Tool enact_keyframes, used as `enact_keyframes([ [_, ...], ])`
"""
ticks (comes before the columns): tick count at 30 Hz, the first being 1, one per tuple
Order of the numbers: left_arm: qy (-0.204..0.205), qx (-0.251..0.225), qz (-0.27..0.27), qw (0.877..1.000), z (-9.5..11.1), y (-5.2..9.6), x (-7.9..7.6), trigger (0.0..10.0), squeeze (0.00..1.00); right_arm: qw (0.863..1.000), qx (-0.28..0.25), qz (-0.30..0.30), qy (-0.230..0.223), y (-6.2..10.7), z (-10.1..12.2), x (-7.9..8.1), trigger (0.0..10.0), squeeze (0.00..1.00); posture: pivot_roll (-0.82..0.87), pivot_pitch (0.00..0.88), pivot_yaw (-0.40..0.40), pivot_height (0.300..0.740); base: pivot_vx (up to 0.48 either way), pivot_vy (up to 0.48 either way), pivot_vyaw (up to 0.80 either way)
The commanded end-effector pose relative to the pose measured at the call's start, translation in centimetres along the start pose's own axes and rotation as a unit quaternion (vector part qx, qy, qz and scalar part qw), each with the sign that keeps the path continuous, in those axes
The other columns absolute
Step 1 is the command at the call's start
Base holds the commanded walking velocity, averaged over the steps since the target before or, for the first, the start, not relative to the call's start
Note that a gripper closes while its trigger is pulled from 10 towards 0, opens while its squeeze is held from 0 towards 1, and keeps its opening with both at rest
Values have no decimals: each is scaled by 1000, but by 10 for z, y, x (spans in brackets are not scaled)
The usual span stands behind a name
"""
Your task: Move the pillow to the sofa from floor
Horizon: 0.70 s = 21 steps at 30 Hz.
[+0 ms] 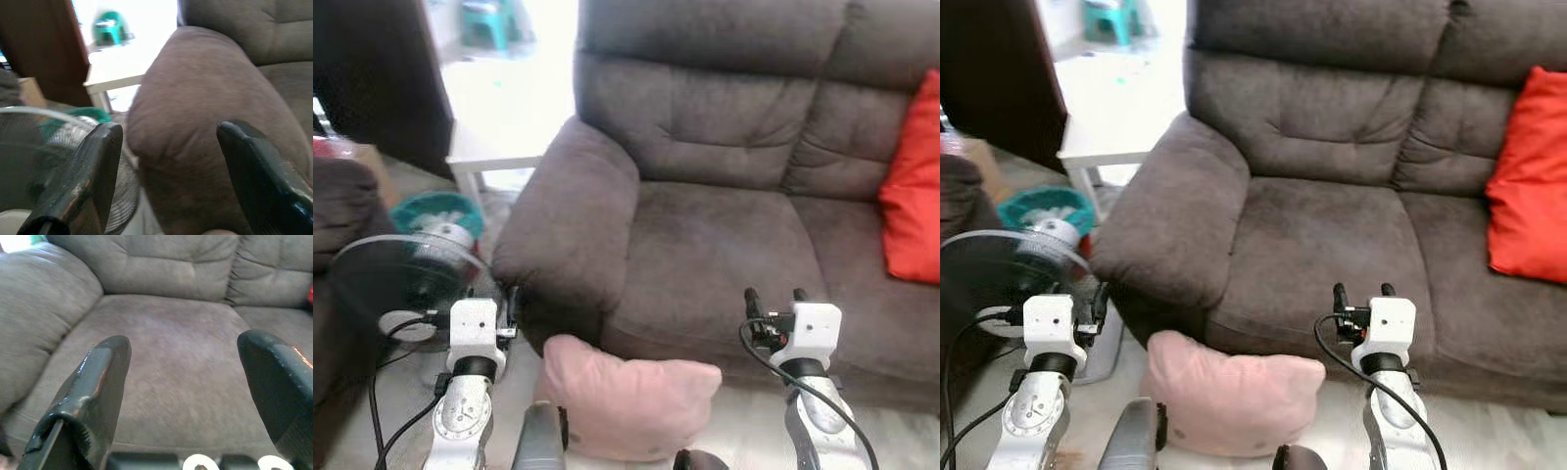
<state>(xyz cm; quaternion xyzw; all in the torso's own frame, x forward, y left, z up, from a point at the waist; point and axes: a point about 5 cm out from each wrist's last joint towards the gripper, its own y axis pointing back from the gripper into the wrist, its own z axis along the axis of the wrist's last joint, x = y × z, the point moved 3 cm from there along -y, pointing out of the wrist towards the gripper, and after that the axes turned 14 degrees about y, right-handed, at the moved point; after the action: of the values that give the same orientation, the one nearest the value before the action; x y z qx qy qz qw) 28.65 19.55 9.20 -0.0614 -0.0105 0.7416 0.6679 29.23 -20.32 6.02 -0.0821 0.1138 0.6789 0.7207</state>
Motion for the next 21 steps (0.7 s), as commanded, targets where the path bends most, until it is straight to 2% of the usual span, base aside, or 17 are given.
enact_keyframes([
  [1,6,2,-1,1000,0,0,-2,10000,0,1000,3,5,-1,-2,1,1,10000,0,97,58,-84,578,0,0,0],
  [9,8,6,-5,1000,-1,0,-4,10000,0,1000,0,13,4,-1,1,3,10000,0,97,58,-84,538,0,0,0],
  [21,7,9,-1,1000,-2,-1,-3,10000,0,1000,-1,13,7,-1,1,3,10000,0,96,56,-85,538,0,0,0],
])
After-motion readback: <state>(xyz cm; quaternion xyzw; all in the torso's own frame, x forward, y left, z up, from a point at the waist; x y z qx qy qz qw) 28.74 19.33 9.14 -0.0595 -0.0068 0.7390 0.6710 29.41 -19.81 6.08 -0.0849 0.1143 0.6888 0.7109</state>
